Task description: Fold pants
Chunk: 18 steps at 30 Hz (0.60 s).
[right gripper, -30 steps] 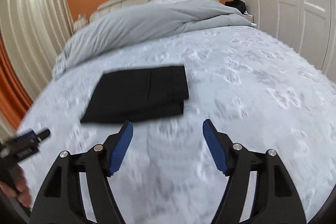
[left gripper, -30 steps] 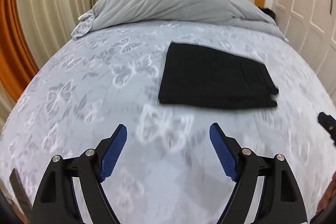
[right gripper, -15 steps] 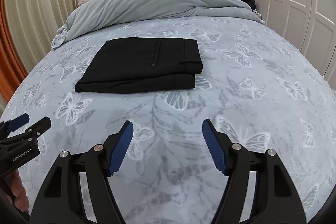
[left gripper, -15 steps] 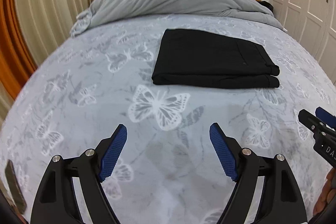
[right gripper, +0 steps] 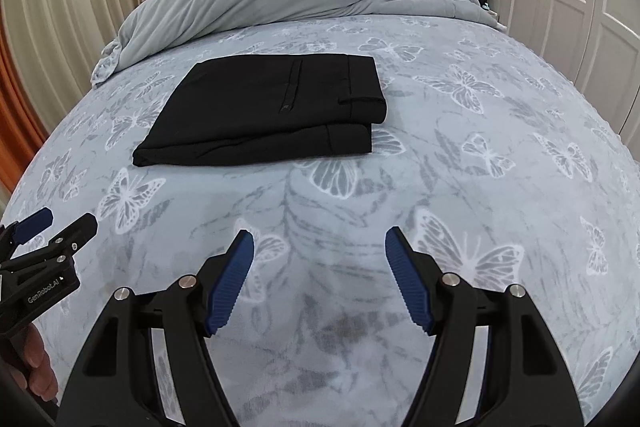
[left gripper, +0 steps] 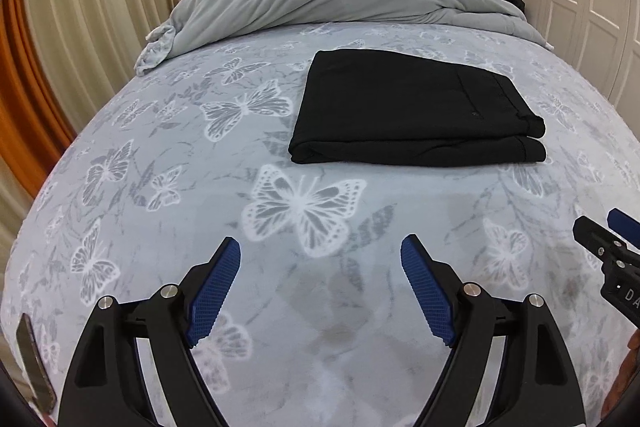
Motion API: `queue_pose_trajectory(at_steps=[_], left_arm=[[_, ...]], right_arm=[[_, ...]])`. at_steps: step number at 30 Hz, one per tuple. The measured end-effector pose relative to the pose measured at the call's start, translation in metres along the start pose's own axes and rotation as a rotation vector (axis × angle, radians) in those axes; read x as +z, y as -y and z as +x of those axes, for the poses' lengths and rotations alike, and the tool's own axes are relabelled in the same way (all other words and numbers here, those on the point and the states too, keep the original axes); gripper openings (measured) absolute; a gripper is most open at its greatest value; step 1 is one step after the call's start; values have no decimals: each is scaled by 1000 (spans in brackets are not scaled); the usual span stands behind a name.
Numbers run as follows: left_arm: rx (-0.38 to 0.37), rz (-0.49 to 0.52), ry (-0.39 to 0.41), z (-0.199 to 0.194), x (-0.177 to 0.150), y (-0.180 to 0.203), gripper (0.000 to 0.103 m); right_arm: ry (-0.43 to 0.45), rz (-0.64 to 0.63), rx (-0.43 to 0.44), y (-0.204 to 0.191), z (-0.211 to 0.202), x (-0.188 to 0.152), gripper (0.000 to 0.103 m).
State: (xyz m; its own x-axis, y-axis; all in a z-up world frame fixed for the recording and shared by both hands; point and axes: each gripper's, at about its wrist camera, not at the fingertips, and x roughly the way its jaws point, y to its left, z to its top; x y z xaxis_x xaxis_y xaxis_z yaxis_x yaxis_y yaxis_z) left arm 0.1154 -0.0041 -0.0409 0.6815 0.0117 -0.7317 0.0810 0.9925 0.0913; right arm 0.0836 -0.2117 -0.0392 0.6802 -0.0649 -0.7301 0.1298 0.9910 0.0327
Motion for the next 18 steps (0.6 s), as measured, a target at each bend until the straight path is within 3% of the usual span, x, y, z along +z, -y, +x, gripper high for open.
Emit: queue_pose_trajectory(at_steps=[12,18], left_arm=[[7,25,22,-5,-2,9,80],[-37,7,-14,-3,-5,11,80]], right_arm=[[1,8,-10,-1,-5,-2,68],[1,1,-7,-2,-6,-3,68]])
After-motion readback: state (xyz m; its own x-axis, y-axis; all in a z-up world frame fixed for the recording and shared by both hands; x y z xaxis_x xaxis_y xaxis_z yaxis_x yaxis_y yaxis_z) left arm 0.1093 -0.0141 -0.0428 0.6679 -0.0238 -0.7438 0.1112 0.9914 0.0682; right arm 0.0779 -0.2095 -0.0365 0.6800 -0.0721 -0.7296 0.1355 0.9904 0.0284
